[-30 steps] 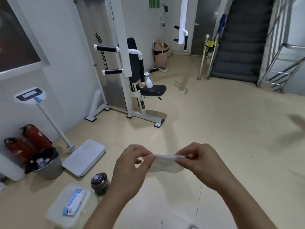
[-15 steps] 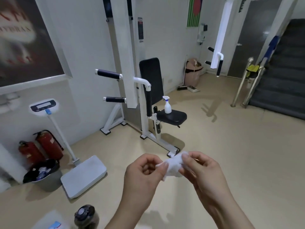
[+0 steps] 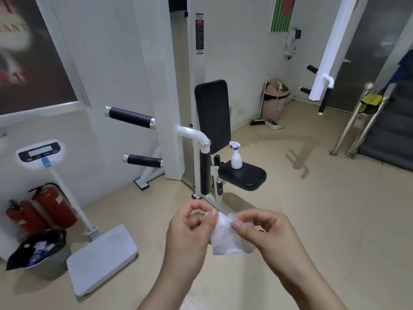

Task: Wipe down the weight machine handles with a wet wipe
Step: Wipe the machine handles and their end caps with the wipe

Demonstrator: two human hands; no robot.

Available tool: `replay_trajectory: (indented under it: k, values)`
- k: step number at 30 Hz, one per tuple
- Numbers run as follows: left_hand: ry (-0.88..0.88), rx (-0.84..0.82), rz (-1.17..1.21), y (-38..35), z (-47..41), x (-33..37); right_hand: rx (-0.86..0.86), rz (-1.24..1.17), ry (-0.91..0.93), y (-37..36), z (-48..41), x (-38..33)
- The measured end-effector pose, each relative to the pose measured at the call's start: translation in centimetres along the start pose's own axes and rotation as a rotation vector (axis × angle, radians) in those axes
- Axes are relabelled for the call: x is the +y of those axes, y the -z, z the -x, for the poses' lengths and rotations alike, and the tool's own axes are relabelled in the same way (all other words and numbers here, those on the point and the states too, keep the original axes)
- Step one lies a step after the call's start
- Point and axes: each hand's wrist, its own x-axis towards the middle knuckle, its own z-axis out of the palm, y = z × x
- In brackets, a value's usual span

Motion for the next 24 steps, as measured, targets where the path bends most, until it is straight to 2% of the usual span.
replay_trajectory:
  k: [4, 7, 9, 12, 14, 20, 24]
  values:
    - [-0.043, 0.021, 0.01, 0.3, -5.7, 0.3, 0.008, -0.283, -0.056, -0.7, -6.1, -0.5]
    - [-0.029, -0.032, -0.008, 0.2, -8.1, -0.1, 0.055, -0.349, -0.111, -1.6, -9.5, -0.2]
    - [0.009, -0.062, -0.042, 0.2, -9.1, -0.5, -0.049, -0.363, -0.131, -1.8, -11.2, 0.0]
    - [0.065, -0.01, -0.125, -0.1, -10.8, -1.4, -0.281, -0.188, -0.1, -1.3, -13.3, 0.3]
    - [0.04, 0.09, -0.215, -0.6, -11.7, -1.8, -0.336, -0.03, -0.072, -0.6, -15.0, 0.6]
    - [-0.216, 0.337, -0.487, -2.9, -13.7, -2.5, -0.224, 0.303, 0.151, 1.1, -20.5, 1.8]
    - [-0.243, 0.513, -0.531, -5.3, -15.1, -2.8, -0.187, 0.243, 0.271, 1.4, -23.0, 2.3]
